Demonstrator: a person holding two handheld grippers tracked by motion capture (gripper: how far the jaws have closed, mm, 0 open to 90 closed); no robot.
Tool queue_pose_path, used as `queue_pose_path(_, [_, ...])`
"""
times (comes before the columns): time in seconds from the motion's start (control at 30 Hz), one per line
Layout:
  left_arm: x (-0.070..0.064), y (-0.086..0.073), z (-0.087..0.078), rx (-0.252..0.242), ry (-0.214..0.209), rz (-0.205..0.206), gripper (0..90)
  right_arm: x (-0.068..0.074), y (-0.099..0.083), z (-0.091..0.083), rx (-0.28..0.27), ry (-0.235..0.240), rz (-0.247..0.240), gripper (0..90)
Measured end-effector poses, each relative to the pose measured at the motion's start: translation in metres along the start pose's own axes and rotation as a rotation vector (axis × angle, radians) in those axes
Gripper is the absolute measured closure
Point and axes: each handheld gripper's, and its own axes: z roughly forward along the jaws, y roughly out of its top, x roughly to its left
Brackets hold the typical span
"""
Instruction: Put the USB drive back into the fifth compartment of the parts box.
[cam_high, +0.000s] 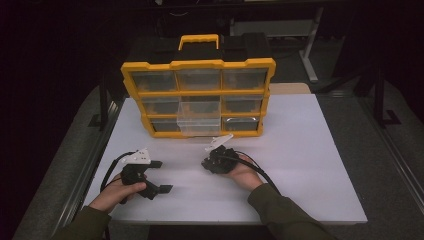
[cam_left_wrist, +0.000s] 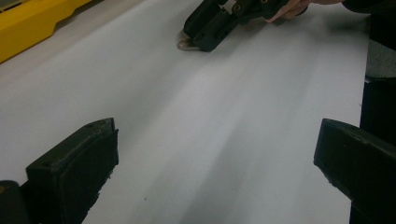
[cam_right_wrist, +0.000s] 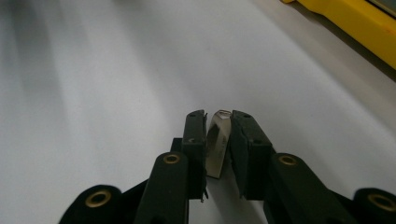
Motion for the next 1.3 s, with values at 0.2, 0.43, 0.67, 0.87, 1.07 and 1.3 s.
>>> queue_pose_path(0.2, [0.0, 0.0, 0.0, 0.001, 0.002, 0.0, 0.0, 0.0, 0.0, 0.0, -0.002, 0.0, 0.001, 76.9])
queue_pose_path(0.43, [0.0, 0.0, 0.0, 0.001, 0.003, 0.001, 0.0, -0.001, -0.001, 0.0, -0.006, 0.005, 0.001, 77.7])
queue_pose_path(0.67, [0.0, 0.0, 0.0, 0.001, 0.004, 0.002, 0.0, -0.002, -0.001, -0.003, -0.008, 0.011, 0.0, 77.8])
queue_pose_path(0.87, [0.0, -0.001, -0.001, 0.0, 0.005, 0.001, 0.0, -0.004, -0.001, -0.009, -0.016, 0.024, 0.004, 77.8])
queue_pose_path(1.07, [0.0, -0.001, -0.001, 0.002, 0.006, 0.001, 0.0, -0.006, -0.001, -0.013, -0.017, 0.034, 0.006, 77.8])
queue_pose_path(1.3, [0.0, -0.002, -0.001, -0.001, 0.008, -0.001, 0.0, -0.009, -0.002, -0.02, -0.008, 0.043, 0.008, 77.8])
